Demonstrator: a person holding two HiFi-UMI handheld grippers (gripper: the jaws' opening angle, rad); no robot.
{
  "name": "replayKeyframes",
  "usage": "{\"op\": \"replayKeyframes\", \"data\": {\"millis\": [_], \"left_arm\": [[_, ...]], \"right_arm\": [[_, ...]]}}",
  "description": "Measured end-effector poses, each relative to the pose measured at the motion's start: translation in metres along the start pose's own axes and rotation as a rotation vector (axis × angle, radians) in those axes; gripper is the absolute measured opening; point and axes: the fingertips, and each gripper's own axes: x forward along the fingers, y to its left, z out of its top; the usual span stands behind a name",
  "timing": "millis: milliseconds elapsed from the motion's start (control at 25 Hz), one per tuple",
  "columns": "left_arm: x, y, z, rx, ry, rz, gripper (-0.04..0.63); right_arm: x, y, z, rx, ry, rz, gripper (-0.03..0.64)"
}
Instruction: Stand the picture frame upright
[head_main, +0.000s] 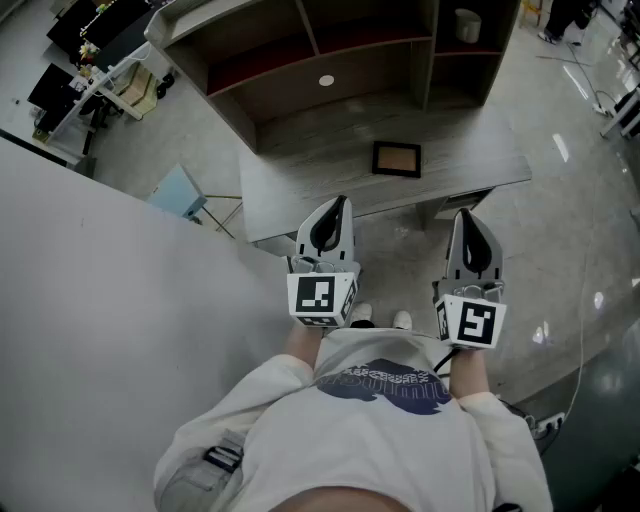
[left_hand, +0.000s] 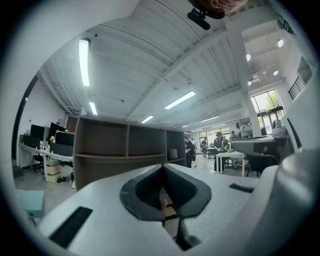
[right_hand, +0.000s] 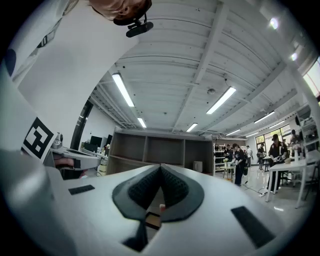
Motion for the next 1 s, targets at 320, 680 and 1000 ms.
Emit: {"op": "replayKeyframes", "data": {"millis": [320,680,1000], "left_arm": [[0.002,0.001,0.001,-0.002,0.002,0.000,0.006],[0.002,0.003,-0.003,0.003,0.007,0.001,0.006],[0.000,0.008,0.005,0.011,-0.012,-0.008,0.007]], "right_arm": [[0.001,-0.001,0.002,-0.015,0.001,-0.005,-0.003],[0.001,0.002,-0.004,-0.023,0.015,-0.001,-0.003],[-0.004,-0.013,-0.002,0.226,-0.038,0.035,-0.003]]}}
